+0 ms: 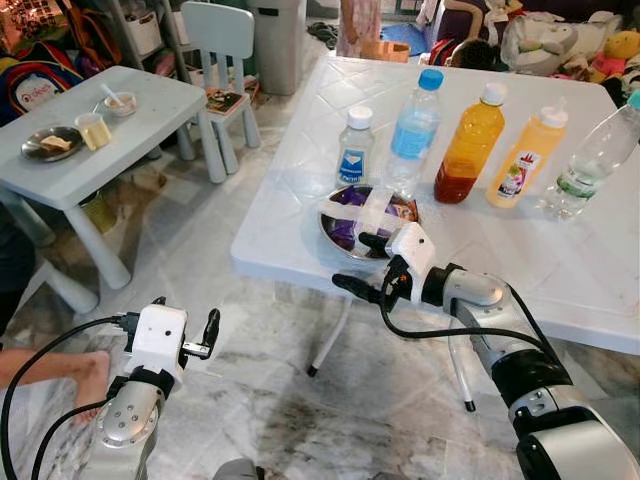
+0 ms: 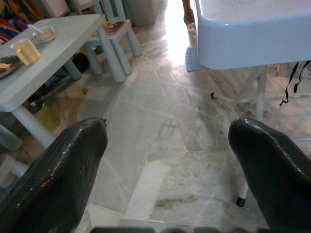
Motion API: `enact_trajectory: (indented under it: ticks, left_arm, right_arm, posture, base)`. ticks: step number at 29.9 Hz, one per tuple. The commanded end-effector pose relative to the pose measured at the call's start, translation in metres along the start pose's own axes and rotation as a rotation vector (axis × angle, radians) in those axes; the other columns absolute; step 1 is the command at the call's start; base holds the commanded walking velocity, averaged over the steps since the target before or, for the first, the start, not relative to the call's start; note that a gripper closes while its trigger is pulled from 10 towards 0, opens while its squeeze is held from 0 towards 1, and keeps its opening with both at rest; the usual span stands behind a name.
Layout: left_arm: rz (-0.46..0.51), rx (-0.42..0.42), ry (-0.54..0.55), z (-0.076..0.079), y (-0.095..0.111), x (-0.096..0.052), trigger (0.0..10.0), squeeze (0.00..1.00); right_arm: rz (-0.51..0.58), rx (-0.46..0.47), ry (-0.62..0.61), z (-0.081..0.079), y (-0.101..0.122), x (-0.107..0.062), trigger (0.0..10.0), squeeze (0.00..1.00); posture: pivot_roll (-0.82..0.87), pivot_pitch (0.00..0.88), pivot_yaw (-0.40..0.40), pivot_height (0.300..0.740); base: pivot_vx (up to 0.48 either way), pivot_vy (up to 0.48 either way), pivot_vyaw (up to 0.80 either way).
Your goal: Restocking fridge
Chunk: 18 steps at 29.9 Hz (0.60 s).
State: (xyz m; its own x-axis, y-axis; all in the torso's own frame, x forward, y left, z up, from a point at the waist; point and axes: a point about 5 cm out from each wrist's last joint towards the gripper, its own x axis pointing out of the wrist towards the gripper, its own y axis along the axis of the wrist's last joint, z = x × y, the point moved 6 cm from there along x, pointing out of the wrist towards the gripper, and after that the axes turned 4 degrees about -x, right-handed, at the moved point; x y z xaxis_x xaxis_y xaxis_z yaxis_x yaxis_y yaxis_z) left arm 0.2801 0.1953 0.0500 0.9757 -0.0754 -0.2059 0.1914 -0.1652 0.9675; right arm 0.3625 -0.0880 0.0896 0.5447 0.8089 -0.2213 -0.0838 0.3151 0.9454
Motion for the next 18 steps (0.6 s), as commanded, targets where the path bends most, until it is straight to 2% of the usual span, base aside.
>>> enact_trajectory:
  ticks: [1, 6, 8, 10, 11, 12, 13, 17, 18]
  left_arm:
    - [0.005, 0.010, -0.009, 0.000, 0.004, 0.001, 10.0, 0.00]
    - [-0.005, 0.011, -0.012, 0.001, 0.002, 0.001, 10.0, 0.00]
    - [-0.008, 0.009, -0.023, 0.004, 0.002, 0.001, 10.0, 0.00]
    - [-0.010, 0.008, -0.028, 0.006, 0.002, 0.002, 10.0, 0.00]
    - [-0.010, 0.008, -0.028, 0.006, 0.002, 0.002, 10.0, 0.00]
    - [-0.011, 0.007, -0.029, 0.006, 0.002, 0.003, 10.0, 0.00]
    - [-0.012, 0.007, -0.030, 0.006, 0.002, 0.003, 10.0, 0.00]
    - [-0.013, 0.006, -0.034, 0.007, 0.002, 0.005, 10.0, 0.00]
    - [-0.013, 0.006, -0.036, 0.008, 0.003, 0.005, 10.0, 0.00]
  right_arm:
    - [0.002, -0.002, 0.034, -0.002, 0.002, 0.002, 0.0, 0.00]
    - [-0.018, -0.026, 0.028, 0.003, 0.001, 0.001, 0.0, 0.00]
    - [-0.037, -0.027, 0.025, 0.009, 0.002, 0.001, 3.0, 0.00]
    - [-0.073, -0.032, 0.013, 0.015, -0.001, 0.002, 3.1, 0.00]
    - [-0.089, -0.033, 0.004, 0.017, -0.002, 0.002, 4.6, 0.00]
    - [-0.105, -0.031, -0.004, 0.020, -0.003, 0.002, 9.2, 0.00]
    - [-0.138, -0.011, -0.009, 0.022, -0.007, 0.002, 10.0, 0.00]
    - [-0.185, -0.036, 0.011, 0.022, -0.012, 0.002, 10.0, 0.00]
    - [-0.179, -0.026, 0.017, 0.022, -0.012, 0.002, 7.7, 0.00]
  posture:
    - [0.12, 0.105, 0.009, 0.740]
    - [0.11, 0.110, 0.011, 0.740]
    - [0.12, 0.110, 0.013, 0.740]
    - [0.12, 0.107, 0.012, 0.740]
    - [0.12, 0.105, 0.011, 0.740]
    - [0.12, 0.104, 0.010, 0.740]
    - [0.12, 0.101, 0.009, 0.740]
    - [0.12, 0.095, 0.008, 0.740]
    - [0.12, 0.092, 0.007, 0.740]
  base:
    - [0.000, 0.000, 0.00]
    - [0.000, 0.000, 0.00]
    - [0.000, 0.000, 0.00]
    - [0.000, 0.000, 0.00]
    - [0.000, 0.000, 0.00]
    - [0.000, 0.000, 0.00]
    - [0.000, 0.000, 0.00]
    - [0.000, 0.000, 0.00]
    - [0.000, 0.000, 0.00]
